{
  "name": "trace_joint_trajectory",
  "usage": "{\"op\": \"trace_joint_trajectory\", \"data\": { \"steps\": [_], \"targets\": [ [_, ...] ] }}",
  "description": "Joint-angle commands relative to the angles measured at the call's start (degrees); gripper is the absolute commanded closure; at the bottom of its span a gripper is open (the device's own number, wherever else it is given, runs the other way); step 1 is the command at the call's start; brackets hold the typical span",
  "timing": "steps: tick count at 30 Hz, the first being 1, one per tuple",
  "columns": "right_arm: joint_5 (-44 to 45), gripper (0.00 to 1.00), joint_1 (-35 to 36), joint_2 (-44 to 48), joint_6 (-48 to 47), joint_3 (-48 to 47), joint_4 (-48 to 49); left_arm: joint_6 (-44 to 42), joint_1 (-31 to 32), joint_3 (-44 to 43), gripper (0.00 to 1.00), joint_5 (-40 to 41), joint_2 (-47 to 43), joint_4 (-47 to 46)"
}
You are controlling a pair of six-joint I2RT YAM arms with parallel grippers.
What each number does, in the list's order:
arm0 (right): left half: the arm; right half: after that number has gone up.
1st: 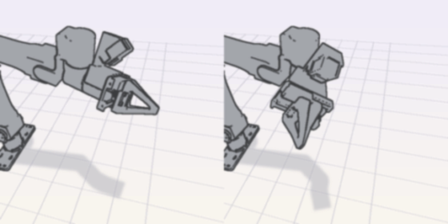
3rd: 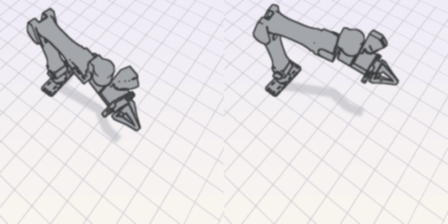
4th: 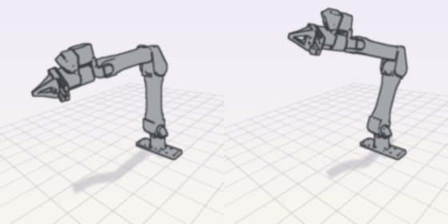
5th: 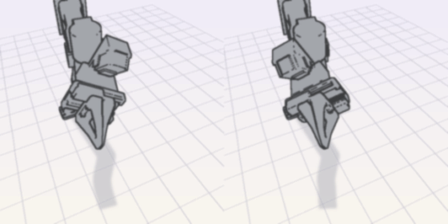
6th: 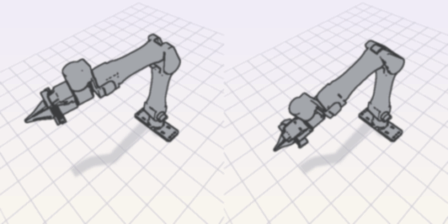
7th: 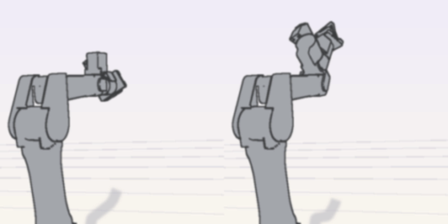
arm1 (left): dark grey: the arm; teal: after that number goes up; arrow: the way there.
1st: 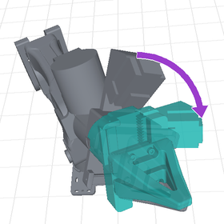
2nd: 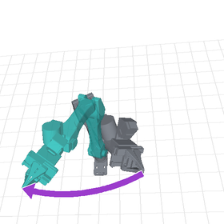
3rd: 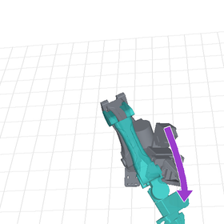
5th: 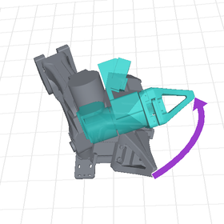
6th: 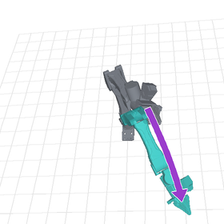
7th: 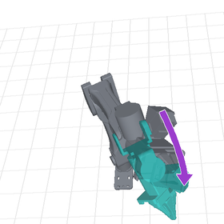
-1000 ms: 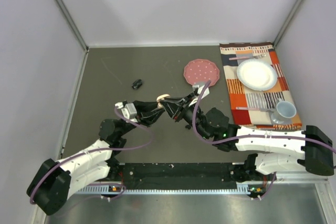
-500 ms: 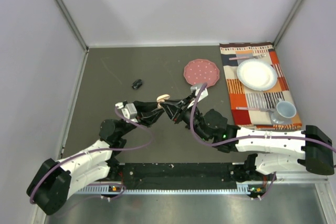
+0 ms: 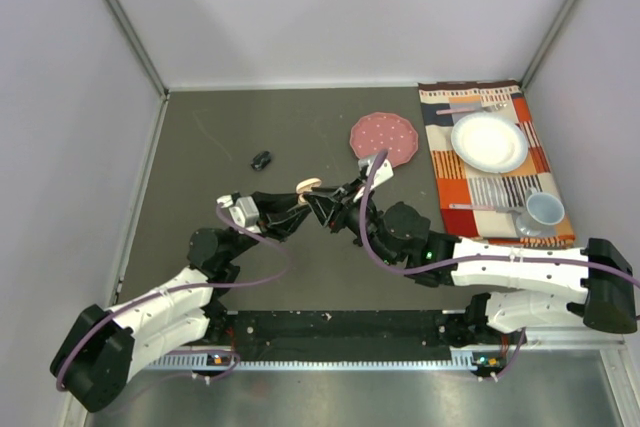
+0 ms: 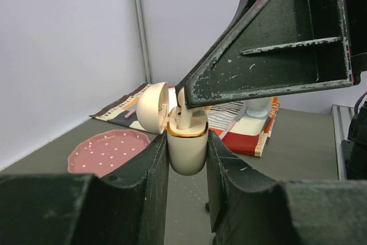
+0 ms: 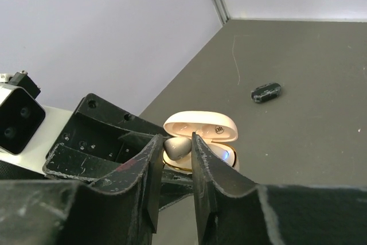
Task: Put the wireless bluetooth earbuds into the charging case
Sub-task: Insert the left earbud into the left side groove of the charging case.
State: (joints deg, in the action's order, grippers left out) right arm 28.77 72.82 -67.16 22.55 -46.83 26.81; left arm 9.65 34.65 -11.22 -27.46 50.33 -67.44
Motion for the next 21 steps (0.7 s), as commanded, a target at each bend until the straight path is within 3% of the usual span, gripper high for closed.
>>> {"op": "trace_joint_trajectory", "data": {
  "steps": [1,15,21],
  "targets": [
    [0.5,0.71,0.4,1.7,-0.7,-2.4,-0.3,-0.4,0.0,-0.4,1.0,0.9,-1.5,-3.3],
    [0.3,0.62,0.4,2.2,-0.9,-2.5,0.7,-0.4,0.0,-0.2,1.0,0.9,-1.7,-3.0],
    [-2.5,0.63,0.4,2.2,-1.5,-2.9,1.5,-0.3,0.0,-0.2,1.0,0.9,-1.9,-2.6]
  ]
}}
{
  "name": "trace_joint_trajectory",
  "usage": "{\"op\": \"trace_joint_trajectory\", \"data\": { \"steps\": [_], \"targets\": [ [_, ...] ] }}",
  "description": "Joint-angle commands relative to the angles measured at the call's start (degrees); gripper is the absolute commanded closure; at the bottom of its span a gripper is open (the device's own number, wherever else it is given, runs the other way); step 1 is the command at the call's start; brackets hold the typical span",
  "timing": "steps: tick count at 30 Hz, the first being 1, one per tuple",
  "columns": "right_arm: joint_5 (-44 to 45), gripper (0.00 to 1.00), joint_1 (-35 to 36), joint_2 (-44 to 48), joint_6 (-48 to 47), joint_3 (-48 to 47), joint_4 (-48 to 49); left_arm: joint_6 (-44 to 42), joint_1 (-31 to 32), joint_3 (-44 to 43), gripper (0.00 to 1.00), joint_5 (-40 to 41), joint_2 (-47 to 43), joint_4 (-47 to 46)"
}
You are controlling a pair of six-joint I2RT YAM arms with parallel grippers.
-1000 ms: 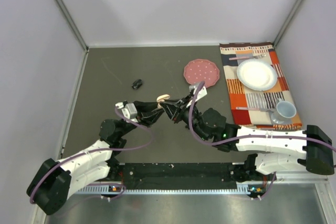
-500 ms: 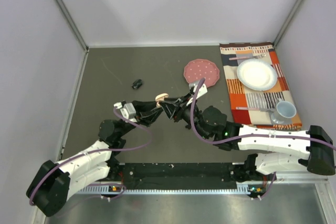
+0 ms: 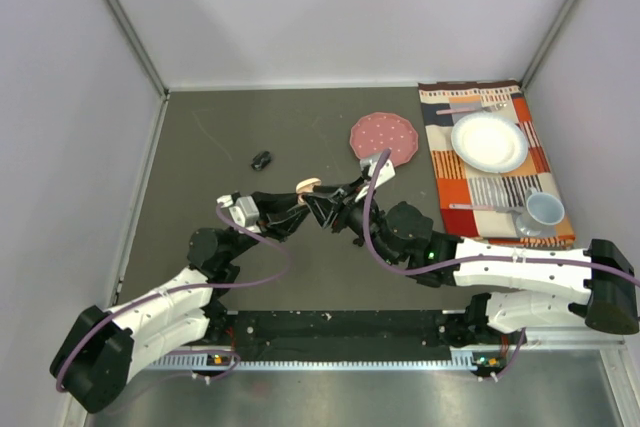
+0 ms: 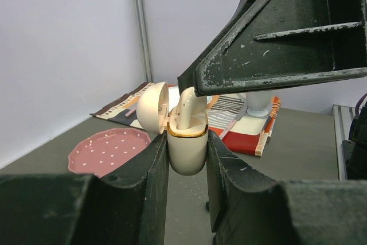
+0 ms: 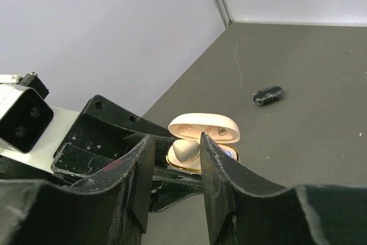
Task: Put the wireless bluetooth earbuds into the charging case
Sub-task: Insert the left earbud into the left side groove of the charging case, then close the charging case with the earbuds.
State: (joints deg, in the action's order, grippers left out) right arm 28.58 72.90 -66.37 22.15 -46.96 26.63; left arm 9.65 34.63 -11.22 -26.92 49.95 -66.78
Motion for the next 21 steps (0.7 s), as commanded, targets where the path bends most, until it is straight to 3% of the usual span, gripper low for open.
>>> {"op": "trace_joint_trajectory", "data": {
  "steps": [1,7,17,19,21],
  "targets": [
    [-2.7,0.63,0.4,1.2,-1.2,-3.0,1.4,-0.3,0.0,-0.2,1.0,0.5,-1.5,-3.3],
    [-6.8,0.69,0.3,0.0,-1.0,-5.4,-0.4,-0.1,0.0,-0.2,1.0,0.4,-1.3,-3.3],
    [-3.5,0.63,0.4,3.2,-3.4,-4.6,0.4,-0.9,0.0,0.1,1.0,0.7,-2.3,-2.1],
    [-3.2,0.6,0.3,4.2,-4.2,-4.7,0.4,-1.1,0.0,0.0,1.0,1.2,-2.6,-1.9],
    [-2.7,0.46,0.3,5.5,-4.7,-5.2,-1.0,-1.3,0.0,-0.2,1.0,1.3,-2.8,-1.4]
  ]
}}
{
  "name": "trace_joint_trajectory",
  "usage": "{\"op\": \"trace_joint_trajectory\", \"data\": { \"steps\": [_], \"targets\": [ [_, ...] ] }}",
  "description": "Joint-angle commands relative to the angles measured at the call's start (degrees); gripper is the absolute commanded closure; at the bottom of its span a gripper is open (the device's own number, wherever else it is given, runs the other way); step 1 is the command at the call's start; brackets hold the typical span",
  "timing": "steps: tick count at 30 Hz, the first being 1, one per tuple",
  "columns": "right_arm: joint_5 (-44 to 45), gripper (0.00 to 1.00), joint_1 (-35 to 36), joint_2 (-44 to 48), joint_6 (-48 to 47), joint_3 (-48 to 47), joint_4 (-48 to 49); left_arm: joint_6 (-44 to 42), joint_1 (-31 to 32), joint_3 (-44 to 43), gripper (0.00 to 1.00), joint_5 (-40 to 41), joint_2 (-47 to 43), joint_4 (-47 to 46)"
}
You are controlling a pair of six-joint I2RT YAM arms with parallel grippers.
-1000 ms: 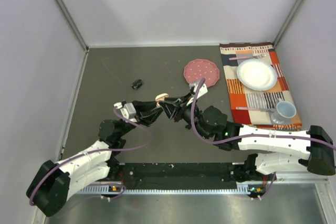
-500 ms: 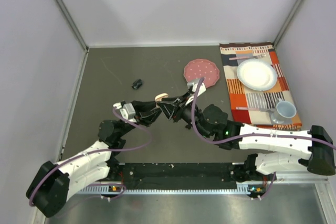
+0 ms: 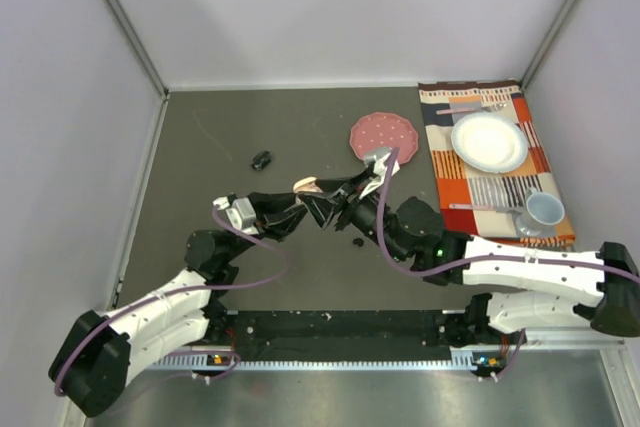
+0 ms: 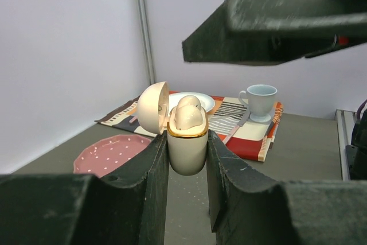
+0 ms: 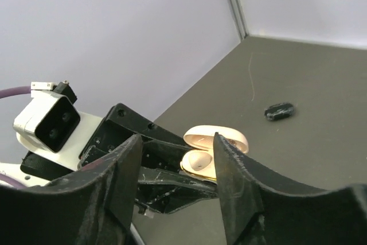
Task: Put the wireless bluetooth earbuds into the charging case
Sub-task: Close the charging case with the earbuds.
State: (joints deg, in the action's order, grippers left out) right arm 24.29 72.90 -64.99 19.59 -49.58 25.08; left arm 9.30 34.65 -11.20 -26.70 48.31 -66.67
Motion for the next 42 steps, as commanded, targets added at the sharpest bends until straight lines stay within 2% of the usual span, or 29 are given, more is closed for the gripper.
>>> {"op": "trace_joint_trajectory", "data": {
  "steps": [1,5,8,9,13,16,19,22,24,28,31,34,39,42],
  "targets": [
    [2.0,0.42,0.4,4.3,-2.5,-3.8,-0.5,-1.0,0.0,-0.3,1.0,1.1,-1.3,-1.3],
    [6.4,0.24,0.2,4.8,-7.1,-8.2,-4.9,-1.0,0.0,-0.8,1.0,1.1,-1.4,-0.6],
    [9.1,0.18,-1.8,3.6,-7.6,-14.7,-13.0,-1.0,0.0,-1.1,1.0,1.6,-1.6,-0.2],
    [8.6,0.18,-4.6,3.1,-5.7,-16.6,-16.0,-1.0,0.0,-1.5,1.0,1.7,-1.6,-0.1],
    [-2.7,0.16,-14.8,0.7,2.4,-24.0,-27.3,-1.9,0.0,-3.8,1.0,2.8,-1.1,1.2],
    [-11.8,0.01,-22.2,-0.1,9.7,-26.3,-30.4,-2.3,0.0,-6.5,1.0,4.1,-0.7,2.0],
    [-16.4,0.01,-29.1,-1.2,17.3,-30.6,-34.6,-3.3,-0.1,-12.5,1.0,6.0,0.2,2.7],
    [-19.9,0.01,-32.6,-2.0,21.3,-33.6,-38.3,-3.7,-0.1,-20.4,1.0,5.0,0.5,11.6],
    [-18.7,0.01,-33.5,-1.8,23.1,-34.3,-42.0,-3.0,-0.1,-21.4,1.0,4.5,1.2,9.5],
    [-17.4,0.01,-33.7,0.4,24.3,-29.2,-47.2,0.2,-0.1,-16.8,1.0,5.8,0.7,1.0],
    [-19.9,0.01,-34.7,0.9,21.5,-26.7,-51.3,2.6,0.0,-11.8,1.0,6.3,-1.4,-2.2],
    [-19.7,0.01,-34.8,0.8,17.6,-25.7,-56.1,2.7,0.1,-10.0,1.0,5.3,-3.7,2.4],
    [-16.4,0.01,-35.2,1.1,15.9,-24.5,-56.3,3.6,0.2,-5.0,1.0,4.9,-5.9,-1.2],
    [-14.9,0.01,-35.4,1.1,15.2,-25.2,-55.8,2.7,0.2,-7.2,1.0,1.6,-6.0,4.3]
  ]
}}
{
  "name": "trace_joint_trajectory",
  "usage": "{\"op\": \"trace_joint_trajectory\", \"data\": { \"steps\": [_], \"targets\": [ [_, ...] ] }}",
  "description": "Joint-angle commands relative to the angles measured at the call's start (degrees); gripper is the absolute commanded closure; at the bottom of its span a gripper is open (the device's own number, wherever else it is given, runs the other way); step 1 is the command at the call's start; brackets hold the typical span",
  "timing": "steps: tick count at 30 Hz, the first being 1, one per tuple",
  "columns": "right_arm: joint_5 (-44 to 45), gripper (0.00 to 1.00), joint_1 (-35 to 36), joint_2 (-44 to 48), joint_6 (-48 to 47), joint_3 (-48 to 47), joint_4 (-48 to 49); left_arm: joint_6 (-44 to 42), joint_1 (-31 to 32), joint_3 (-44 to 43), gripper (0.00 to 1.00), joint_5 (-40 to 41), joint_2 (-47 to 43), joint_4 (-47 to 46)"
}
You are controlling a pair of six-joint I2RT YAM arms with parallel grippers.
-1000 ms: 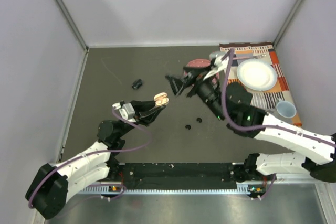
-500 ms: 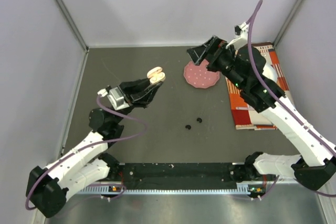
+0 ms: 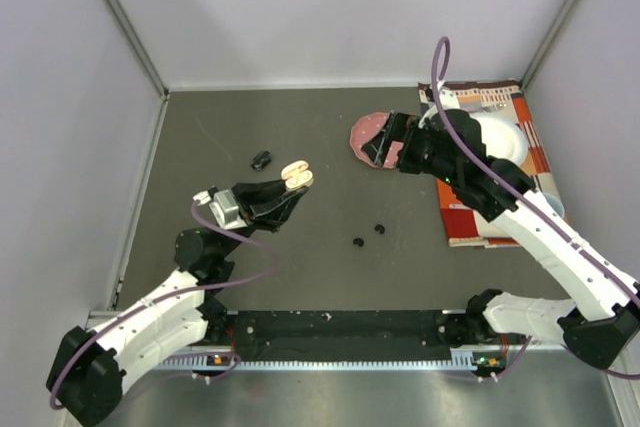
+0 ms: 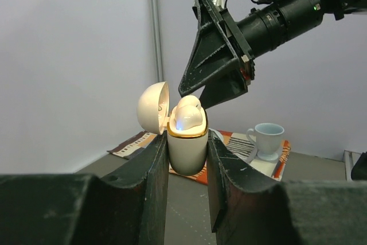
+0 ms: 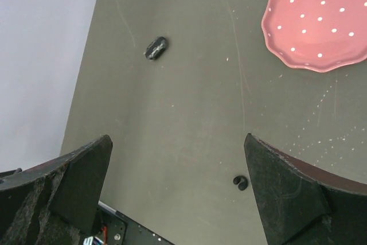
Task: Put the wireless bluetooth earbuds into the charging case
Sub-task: Close the charging case with the earbuds.
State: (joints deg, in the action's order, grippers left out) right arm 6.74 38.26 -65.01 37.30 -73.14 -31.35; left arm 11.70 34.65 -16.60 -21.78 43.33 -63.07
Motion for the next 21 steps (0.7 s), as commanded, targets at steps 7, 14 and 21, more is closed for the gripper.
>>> {"op": "trace_joint_trajectory", "data": {
  "steps": [7,14,21],
  "targets": [
    [-10.8,0.01,-0.7,1.0,-2.1,4.4,12.2,3.4,0.7,-0.8,1.0,-8.2,3.2,-4.1],
    [-15.7,0.01,-0.6,-4.7,-1.9,0.9,12.6,3.8,0.9,-3.9,1.0,-14.6,10.8,-8.5],
    [-20.0,0.01,-0.6,-8.3,-4.1,0.0,12.9,7.6,1.4,-4.3,1.0,-15.5,16.5,-15.3]
  ]
}}
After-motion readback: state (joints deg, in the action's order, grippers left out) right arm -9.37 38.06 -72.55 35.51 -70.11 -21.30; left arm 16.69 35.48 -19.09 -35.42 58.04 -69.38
